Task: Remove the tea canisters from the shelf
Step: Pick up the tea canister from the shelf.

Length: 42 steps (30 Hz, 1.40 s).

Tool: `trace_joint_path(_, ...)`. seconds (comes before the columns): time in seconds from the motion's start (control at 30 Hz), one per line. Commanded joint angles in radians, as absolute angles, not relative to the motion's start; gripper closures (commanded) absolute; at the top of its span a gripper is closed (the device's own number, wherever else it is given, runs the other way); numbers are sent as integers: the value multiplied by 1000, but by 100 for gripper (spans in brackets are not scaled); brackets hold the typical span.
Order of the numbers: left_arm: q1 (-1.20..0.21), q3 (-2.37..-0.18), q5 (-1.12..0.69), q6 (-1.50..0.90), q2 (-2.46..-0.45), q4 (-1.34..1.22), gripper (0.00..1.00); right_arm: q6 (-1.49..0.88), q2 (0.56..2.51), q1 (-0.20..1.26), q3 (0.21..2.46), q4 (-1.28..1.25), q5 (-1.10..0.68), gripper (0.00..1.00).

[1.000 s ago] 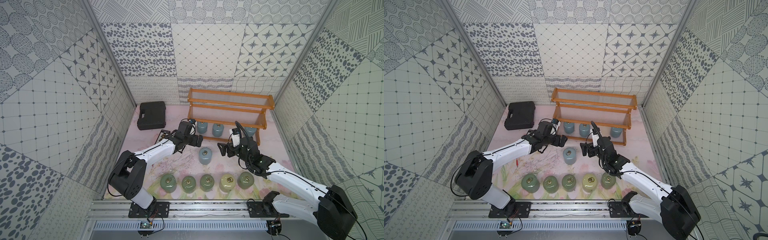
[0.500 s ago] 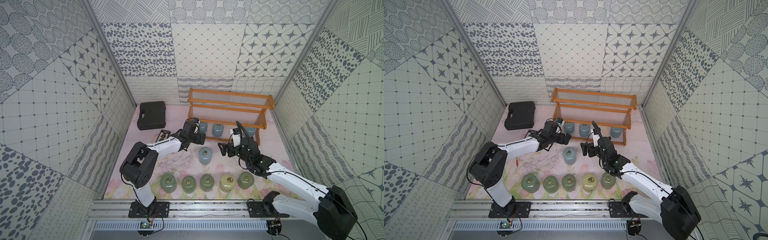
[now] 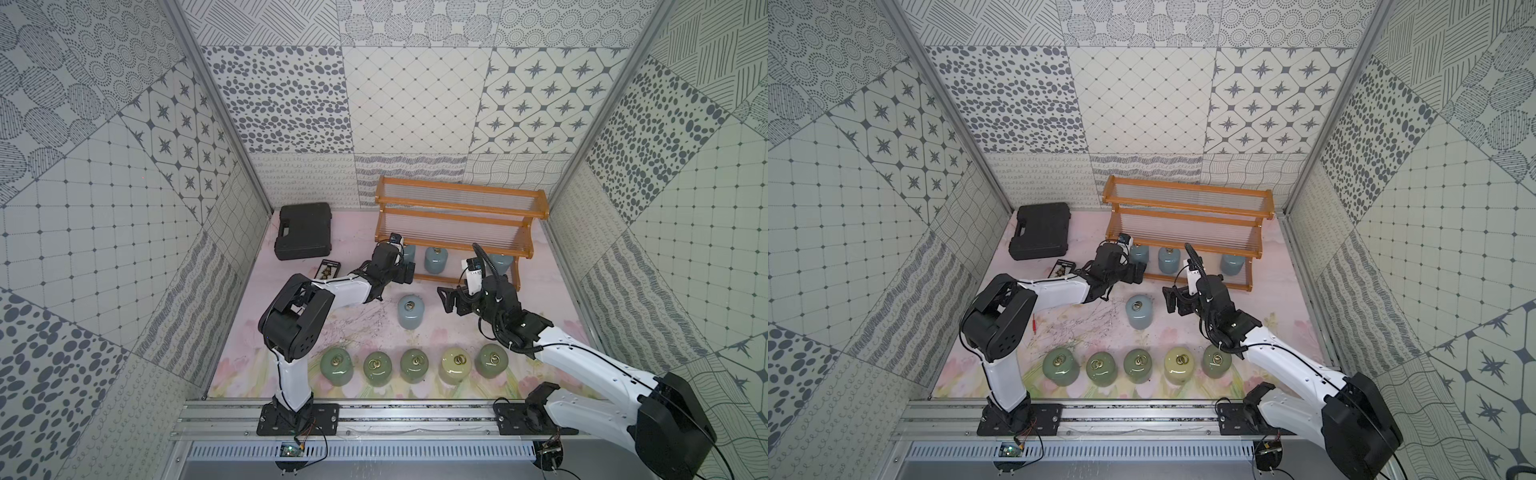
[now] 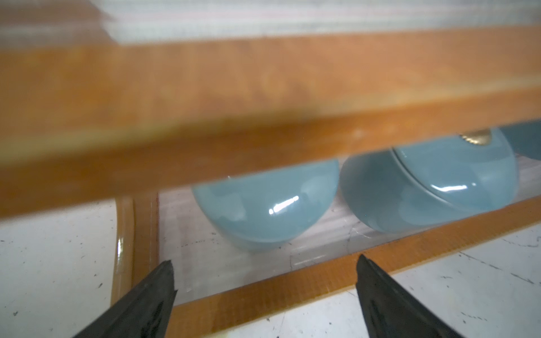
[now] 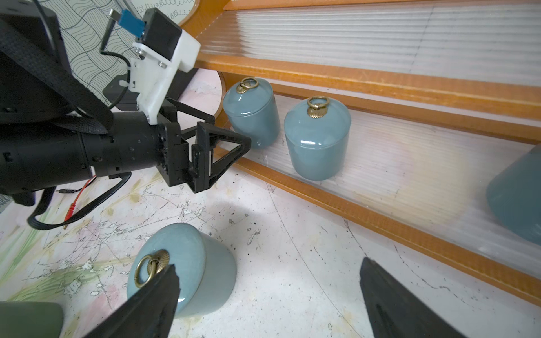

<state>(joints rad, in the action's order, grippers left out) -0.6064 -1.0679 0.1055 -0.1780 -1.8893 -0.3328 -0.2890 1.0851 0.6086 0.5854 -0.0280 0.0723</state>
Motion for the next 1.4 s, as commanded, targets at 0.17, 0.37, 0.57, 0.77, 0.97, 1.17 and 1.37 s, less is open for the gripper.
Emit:
trace_joint_path(0.17, -621, -1068, 196, -92, -1949, -605, 0, -307, 1058, 596, 562, -46, 80, 0)
trace_joint_path(0.37, -623, -1091, 211, -34, -1992, -664, 0, -312, 1059, 591, 555, -46, 79, 0)
trace_joint_path(0.57, -623, -1132, 226, -2, -2032, -673, 0, -311, 1053, 586, 554, -40, 82, 0)
trace_joint_path(0.77, -616, -1184, 245, 4, -2074, -669, 0, -319, 1053, 584, 553, -40, 82, 0)
trace_joint_path(0.97, -601, -1237, 229, -5, -2105, -642, 0, -321, 1042, 584, 554, -31, 83, 0)
trace_joint_path(1.17, -598, -1258, 200, 0, -2122, -629, 6, -326, 1024, 584, 548, -25, 89, 0)
trace_joint_path(1.37, -598, -1240, 184, 0, -2113, -630, 13, -324, 1011, 584, 548, -15, 89, 0)
